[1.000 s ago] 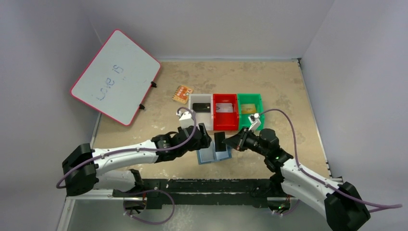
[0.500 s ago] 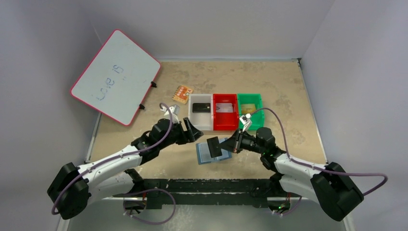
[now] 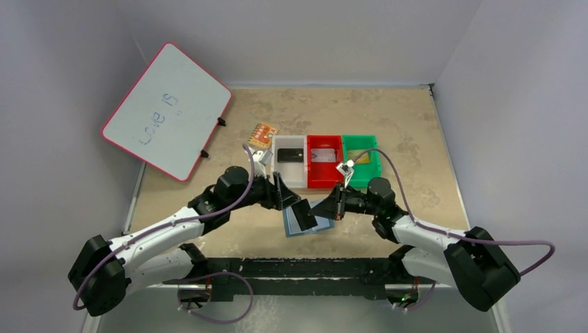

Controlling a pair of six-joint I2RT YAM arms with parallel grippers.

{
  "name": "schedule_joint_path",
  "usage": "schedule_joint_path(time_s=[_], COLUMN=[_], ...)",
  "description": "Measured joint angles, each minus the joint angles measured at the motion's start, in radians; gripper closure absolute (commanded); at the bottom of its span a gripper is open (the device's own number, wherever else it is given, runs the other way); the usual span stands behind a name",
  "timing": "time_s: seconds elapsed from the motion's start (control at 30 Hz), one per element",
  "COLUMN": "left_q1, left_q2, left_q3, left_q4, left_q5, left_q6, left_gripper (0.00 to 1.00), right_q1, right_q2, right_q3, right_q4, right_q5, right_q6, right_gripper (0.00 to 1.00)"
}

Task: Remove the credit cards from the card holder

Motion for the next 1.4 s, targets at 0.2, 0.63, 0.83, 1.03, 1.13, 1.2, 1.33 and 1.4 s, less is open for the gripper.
schedule_joint_path(time_s=[0.2, 0.63, 0.83, 1.03, 1.13, 1.2, 1.33, 1.4], left_q1=[0.0, 0.0, 0.0, 0.0, 0.0, 0.0, 0.0, 0.0], left_q2=[0.028, 0.08, 0.088, 0.093, 0.093, 0.093, 0.093, 0.093], left_q3=[0.14, 0.194, 0.198, 0.211, 0.211, 0.211, 0.211, 0.211], left_q4=[-0.116, -0.321, -0.336, -0.341, -0.33, -0.321, -0.302, -0.295], left_q5=[0.092, 0.347, 0.389, 0.417, 0.426, 0.429, 0.428, 0.429], left_q6=[0.138, 0.281, 0.294, 0.294, 0.289, 0.282, 0.267, 0.266], left_gripper=[0.37, 0.74, 1.0, 1.0, 1.0, 1.0, 1.0, 1.0], right_q1=[0.0, 0.0, 0.0, -0.004, -0.004, -0.004, -0.003, -0.003], right_q2=[0.01, 0.01, 0.016, 0.031, 0.035, 0.04, 0.041, 0.041], right_q3=[0.04, 0.086, 0.094, 0.102, 0.11, 0.119, 0.145, 0.159], right_q4=[-0.001, -0.026, -0.023, -0.029, -0.036, -0.037, -0.048, -0.06], right_q5=[-0.101, -0.228, -0.277, -0.289, -0.287, -0.288, -0.291, -0.292], right_q6=[-0.047, -0.122, -0.13, -0.146, -0.151, -0.153, -0.162, -0.17], right_gripper=[1.0, 1.0, 1.0, 0.87, 0.73, 0.66, 0.65, 0.72])
